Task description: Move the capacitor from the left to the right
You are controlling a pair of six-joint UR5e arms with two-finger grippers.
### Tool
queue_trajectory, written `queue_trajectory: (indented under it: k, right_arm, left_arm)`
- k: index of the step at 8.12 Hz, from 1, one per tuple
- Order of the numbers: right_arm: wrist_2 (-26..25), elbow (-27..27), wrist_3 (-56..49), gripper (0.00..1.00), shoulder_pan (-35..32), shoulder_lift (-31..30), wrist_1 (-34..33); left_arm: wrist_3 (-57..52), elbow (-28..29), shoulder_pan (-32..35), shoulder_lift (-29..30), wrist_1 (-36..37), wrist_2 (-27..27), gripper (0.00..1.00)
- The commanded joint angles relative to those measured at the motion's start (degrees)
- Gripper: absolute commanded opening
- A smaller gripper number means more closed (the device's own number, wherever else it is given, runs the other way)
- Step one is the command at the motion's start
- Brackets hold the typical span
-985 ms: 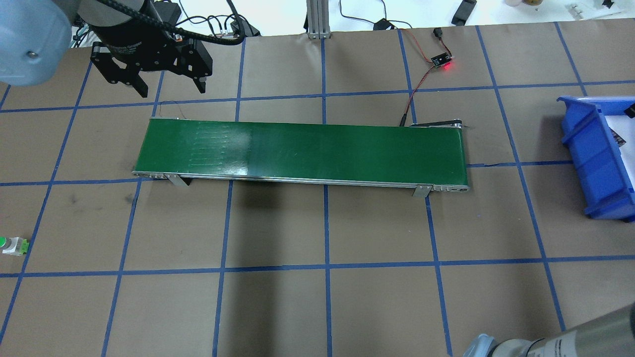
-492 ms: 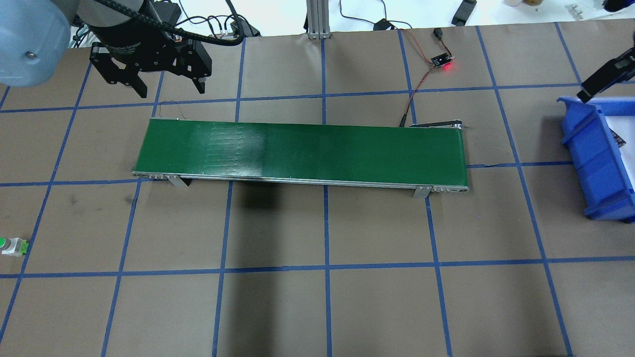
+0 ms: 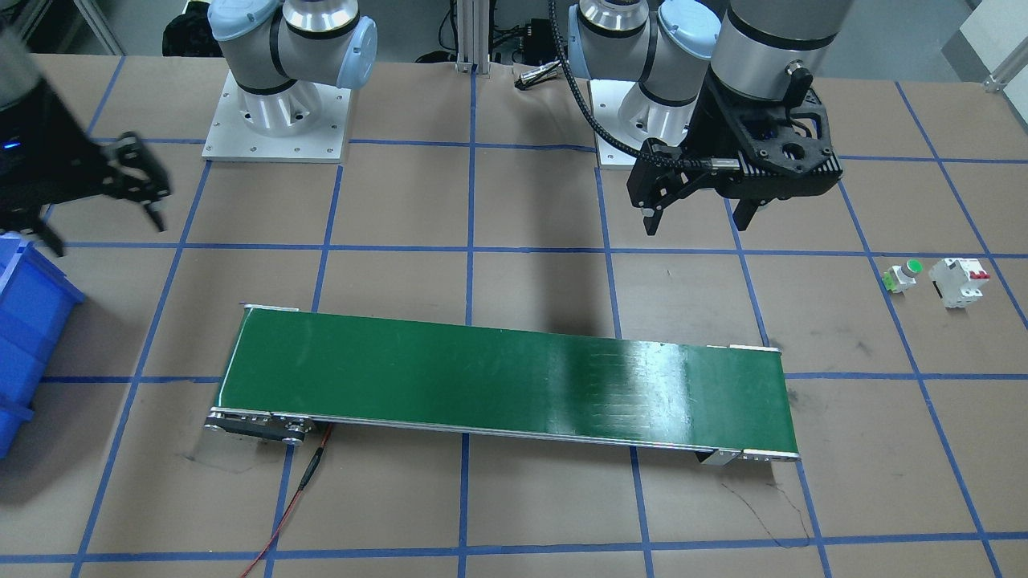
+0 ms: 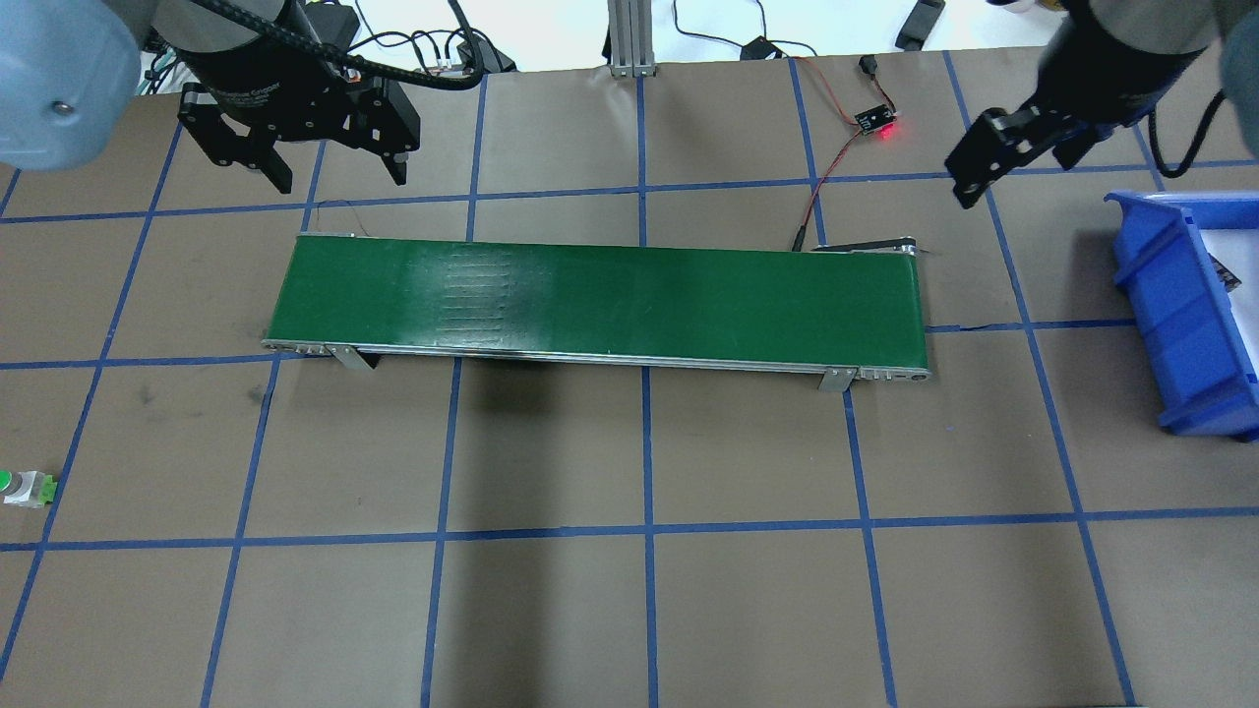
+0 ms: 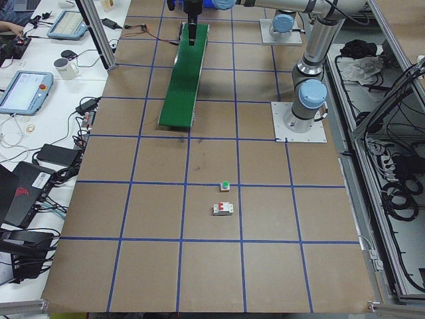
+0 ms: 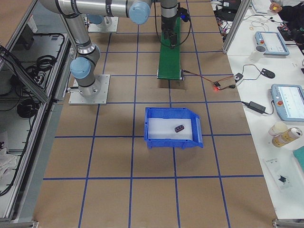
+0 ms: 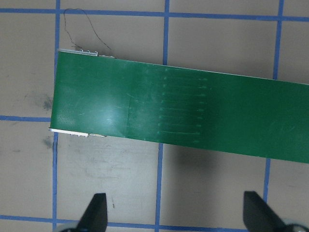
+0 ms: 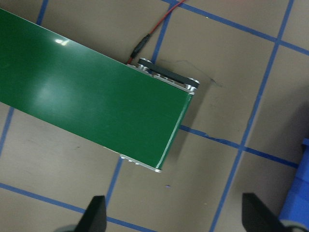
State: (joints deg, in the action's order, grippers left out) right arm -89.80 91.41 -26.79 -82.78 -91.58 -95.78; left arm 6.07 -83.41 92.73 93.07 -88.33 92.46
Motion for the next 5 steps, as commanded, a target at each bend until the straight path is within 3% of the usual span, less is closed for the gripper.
queue_trajectory:
  k: [1, 5]
  right_arm:
    - [-1.3, -0.4, 14.6, 1.00, -11.8, -1.0, 1.4]
    - [-0.4, -0.7, 18.0, 1.00, -12.6, -1.1, 2.7]
  left_arm:
    - [0.0, 0.0, 0.0, 0.0, 0.0, 0.0, 1.00]
    - [0.0, 0.0, 0.0, 0.0, 0.0, 0.0, 1.00]
